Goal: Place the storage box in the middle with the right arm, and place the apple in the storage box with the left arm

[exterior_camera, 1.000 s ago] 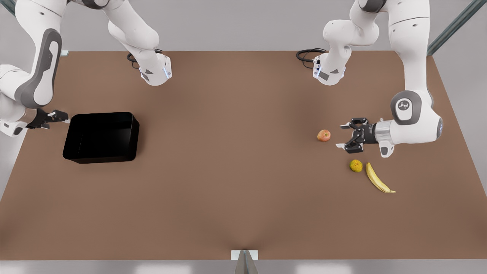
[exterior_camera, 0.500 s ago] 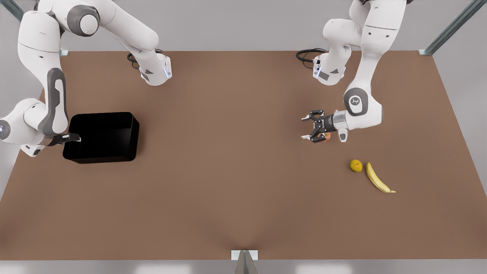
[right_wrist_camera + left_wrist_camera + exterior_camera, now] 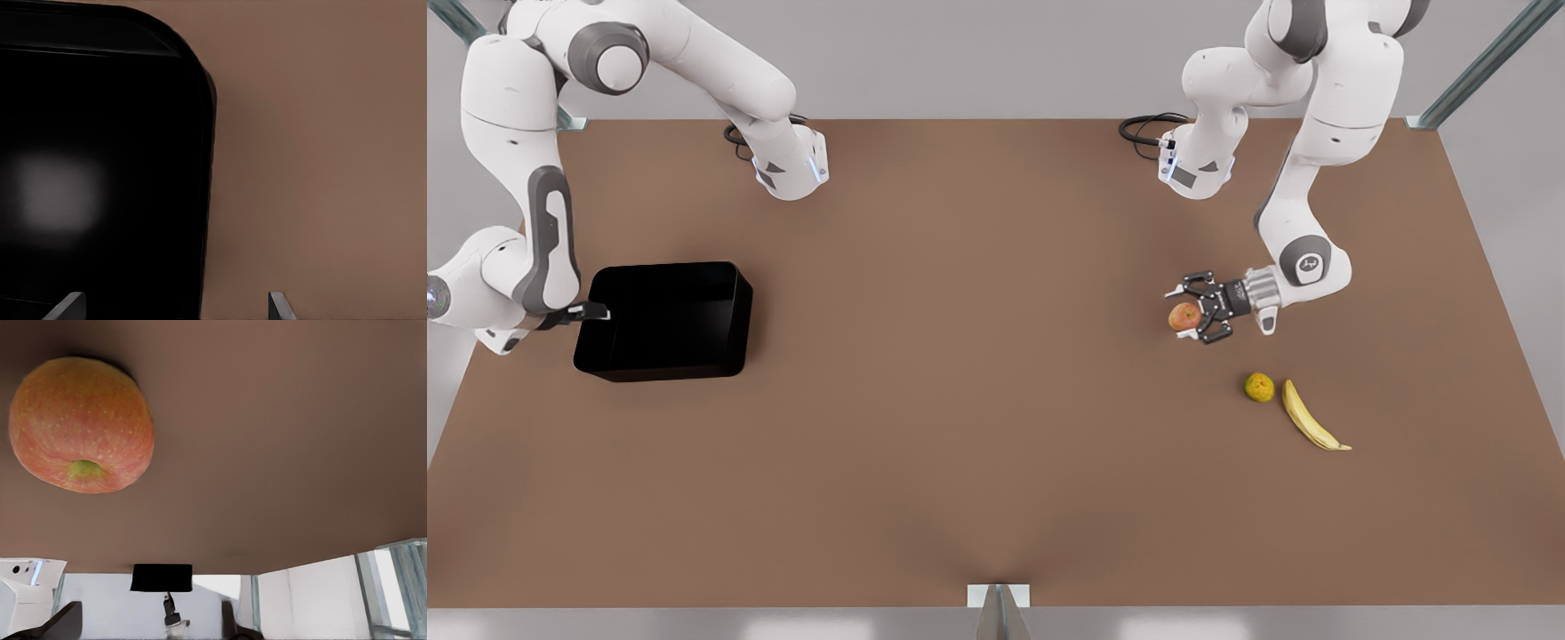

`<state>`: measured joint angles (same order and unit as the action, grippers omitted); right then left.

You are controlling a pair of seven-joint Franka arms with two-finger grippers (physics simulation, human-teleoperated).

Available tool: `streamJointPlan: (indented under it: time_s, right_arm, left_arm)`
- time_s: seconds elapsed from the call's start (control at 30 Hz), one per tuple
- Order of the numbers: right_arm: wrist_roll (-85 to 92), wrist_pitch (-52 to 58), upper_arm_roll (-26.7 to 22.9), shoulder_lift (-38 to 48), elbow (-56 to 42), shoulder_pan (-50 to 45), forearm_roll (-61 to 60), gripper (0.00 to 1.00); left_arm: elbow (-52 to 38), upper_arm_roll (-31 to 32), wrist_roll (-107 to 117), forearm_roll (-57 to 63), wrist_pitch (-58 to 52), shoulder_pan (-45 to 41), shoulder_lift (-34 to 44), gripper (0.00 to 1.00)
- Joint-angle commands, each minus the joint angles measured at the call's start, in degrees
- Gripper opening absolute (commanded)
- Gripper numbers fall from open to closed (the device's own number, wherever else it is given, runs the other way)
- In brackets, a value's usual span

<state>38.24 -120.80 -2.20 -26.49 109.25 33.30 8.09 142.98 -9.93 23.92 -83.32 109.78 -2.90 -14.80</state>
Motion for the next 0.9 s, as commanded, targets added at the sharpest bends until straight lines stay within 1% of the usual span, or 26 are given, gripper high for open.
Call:
streamJointPlan:
  time_s: [0.0, 0.07, 0.23, 0.3, 0.33, 0.37, 0.43, 0.5, 0.87]
  right_arm:
    - [0.0, -0.1, 0.0, -0.1, 0.0, 0.0, 0.0, 1.0]
    - [-0.1, -0.2, 0.0, -1.2, 0.0, -0.2, 0.0, 1.0]
    - [-0.4, -0.4, 0.0, -2.7, -0.2, 0.3, 0.1, 1.0]
    - [-0.4, -0.4, 0.0, -3.3, -0.2, 0.4, 0.1, 1.0]
    - [-0.3, -0.3, 0.0, -3.2, -0.4, 0.4, 0.1, 0.81]
    - [-0.3, -0.3, 0.0, -3.2, -0.4, 0.4, 0.1, 0.51]
    - [0.5, -0.2, 0.0, -2.9, -0.5, 0.4, 0.1, 0.21]
    - [0.5, -0.3, 0.0, -3.0, -0.8, 0.3, 0.1, 0.21]
    - [2.3, -1.5, 0.1, -3.2, -1.0, 0.4, 0.0, 0.21]
  left_arm:
    - [0.1, 0.0, -0.3, -0.5, 0.0, 0.0, 0.0, 1.0]
    - [1.4, 0.0, -3.1, -3.2, 0.0, 0.0, -0.8, 1.0]
    - [1.5, -0.8, -3.8, -4.0, -0.2, 1.5, -2.7, 1.0]
    - [1.5, -2.8, -5.2, -4.3, -1.5, 2.6, -4.4, 1.0]
    - [1.6, -3.1, -5.4, -4.7, -1.8, 2.6, -4.4, 1.0]
    - [1.6, -3.0, -5.7, -4.7, -1.8, 2.6, -4.7, 1.0]
    - [1.7, -2.5, -7.7, -6.1, -1.7, 2.6, -5.6, 1.0]
    - [1.7, -0.9, -8.0, -8.0, -1.2, 2.6, -5.8, 1.0]
    - [1.4, -1.0, -8.9, -10.3, -0.6, 2.6, -8.3, 1.0]
